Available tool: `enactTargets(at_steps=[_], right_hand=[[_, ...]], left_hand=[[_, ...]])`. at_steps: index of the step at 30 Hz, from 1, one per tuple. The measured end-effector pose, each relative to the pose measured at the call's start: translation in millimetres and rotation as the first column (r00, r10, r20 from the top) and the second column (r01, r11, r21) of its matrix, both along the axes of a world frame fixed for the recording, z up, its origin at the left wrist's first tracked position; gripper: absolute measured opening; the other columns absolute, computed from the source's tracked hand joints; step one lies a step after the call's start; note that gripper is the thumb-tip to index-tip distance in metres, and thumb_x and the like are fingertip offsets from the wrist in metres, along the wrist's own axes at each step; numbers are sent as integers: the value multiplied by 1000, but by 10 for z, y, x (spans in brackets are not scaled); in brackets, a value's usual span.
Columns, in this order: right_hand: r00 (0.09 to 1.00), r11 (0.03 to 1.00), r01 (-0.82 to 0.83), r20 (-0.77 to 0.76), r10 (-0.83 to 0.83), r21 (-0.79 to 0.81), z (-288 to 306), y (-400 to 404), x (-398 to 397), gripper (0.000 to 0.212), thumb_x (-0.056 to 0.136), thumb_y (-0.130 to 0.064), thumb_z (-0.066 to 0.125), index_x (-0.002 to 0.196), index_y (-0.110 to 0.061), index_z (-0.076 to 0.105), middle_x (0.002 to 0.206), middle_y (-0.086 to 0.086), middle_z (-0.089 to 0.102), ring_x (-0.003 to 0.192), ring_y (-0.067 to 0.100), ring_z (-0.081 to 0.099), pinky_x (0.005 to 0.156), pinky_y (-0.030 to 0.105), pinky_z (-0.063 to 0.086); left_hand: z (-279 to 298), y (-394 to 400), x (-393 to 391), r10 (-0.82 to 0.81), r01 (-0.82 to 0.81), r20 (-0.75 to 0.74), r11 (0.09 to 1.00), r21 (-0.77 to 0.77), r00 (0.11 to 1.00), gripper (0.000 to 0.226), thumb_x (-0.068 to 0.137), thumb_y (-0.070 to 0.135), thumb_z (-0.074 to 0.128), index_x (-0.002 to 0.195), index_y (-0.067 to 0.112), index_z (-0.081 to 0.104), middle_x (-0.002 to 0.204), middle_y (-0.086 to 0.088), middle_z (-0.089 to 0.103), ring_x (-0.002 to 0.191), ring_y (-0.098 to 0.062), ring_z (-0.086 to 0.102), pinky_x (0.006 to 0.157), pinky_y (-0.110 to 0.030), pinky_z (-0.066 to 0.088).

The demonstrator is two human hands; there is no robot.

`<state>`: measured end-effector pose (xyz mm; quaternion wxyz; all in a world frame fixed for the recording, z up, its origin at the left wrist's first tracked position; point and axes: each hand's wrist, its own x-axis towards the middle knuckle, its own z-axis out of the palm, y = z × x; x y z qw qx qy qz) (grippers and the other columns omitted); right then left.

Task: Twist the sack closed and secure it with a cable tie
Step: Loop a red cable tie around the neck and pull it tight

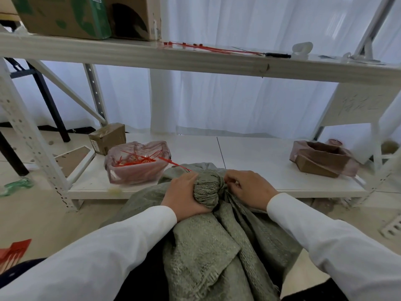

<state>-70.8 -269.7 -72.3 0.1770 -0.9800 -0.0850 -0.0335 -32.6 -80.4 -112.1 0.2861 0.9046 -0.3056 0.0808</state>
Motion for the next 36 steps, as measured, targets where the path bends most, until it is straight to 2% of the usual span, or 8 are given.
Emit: enactTargets(at_steps=[4, 8, 13, 16, 19, 22, 28, 36], right_hand=[[999, 1000, -9, -35, 8, -12, 55, -2, -18, 18, 92, -18, 44, 100, -27, 58, 103, 0, 66, 93, 23, 58, 80, 34, 46], [998, 994, -57, -43, 53, -89, 103, 8, -60, 20, 92, -16, 42, 105, -22, 57, 108, -2, 65, 97, 24, 58, 79, 33, 45], [999, 992, -42, -10, 42, -119, 119, 55, -82, 18, 93, -14, 39, 102, -15, 55, 102, 3, 63, 83, 24, 51, 68, 30, 35], [999, 992, 19, 49, -13, -123, 64, 130, -81, 19, 93, -21, 36, 98, -13, 52, 96, 10, 65, 82, 30, 56, 70, 35, 43], [994, 988, 92, 66, -84, -126, 47, 195, -89, 21, 95, -23, 36, 102, -13, 53, 90, 9, 63, 76, 27, 52, 65, 32, 39], [991, 978, 124, 67, -114, -170, 60, 223, -102, 19, 96, -23, 36, 100, -12, 51, 79, 4, 50, 73, 24, 45, 63, 30, 32], [991, 965, 110, -48, -125, -238, 70, 296, -103, 20, 94, -21, 36, 74, -18, 37, 88, 8, 59, 78, 26, 49, 67, 30, 34], [808, 914, 227, -589, 17, 337, 194, 242, -168, 35, 99, -19, 39, 66, -11, 48, 44, -5, 59, 38, 4, 57, 41, 15, 47]], left_hand=[[-52, 8, -42, 89, -92, 167, 996, 13, 982, 86, 47, 72, 46, 113, 17, 52, 124, 0, 49, 115, -15, 32, 94, -28, 20], [-40, 22, -38, 27, -34, 227, 999, 27, 974, 81, 51, 69, 50, 109, 12, 50, 119, -7, 58, 118, -23, 47, 110, -31, 10], [6, 15, -35, 82, -112, 215, 985, 131, 973, 93, 49, 75, 42, 117, 13, 52, 105, -5, 59, 100, -26, 55, 92, -33, 32], [30, 3, 20, 117, -180, 298, 964, 194, 947, 81, 50, 78, 37, 99, 17, 56, 89, -2, 55, 82, -24, 58, 70, -30, 39], [92, -3, 58, 145, -200, 207, 939, 281, 968, 96, 44, 82, 27, 112, 19, 49, 105, -2, 53, 96, -23, 58, 77, -31, 41], [102, -22, 46, 215, -222, 54, 942, 253, 975, 88, 56, 80, 48, 120, 20, 40, 106, -2, 63, 99, -26, 64, 75, -29, 43], [116, -25, 7, 228, -236, 67, 898, 371, 971, 80, 74, 68, 54, 134, 19, 35, 111, -4, 67, 104, -25, 64, 81, -30, 46], [160, -13, 35, 219, -166, -74, 886, 432, 973, 73, 76, 67, 51, 128, 18, 42, 118, -5, 65, 110, -25, 60, 87, -31, 45]])
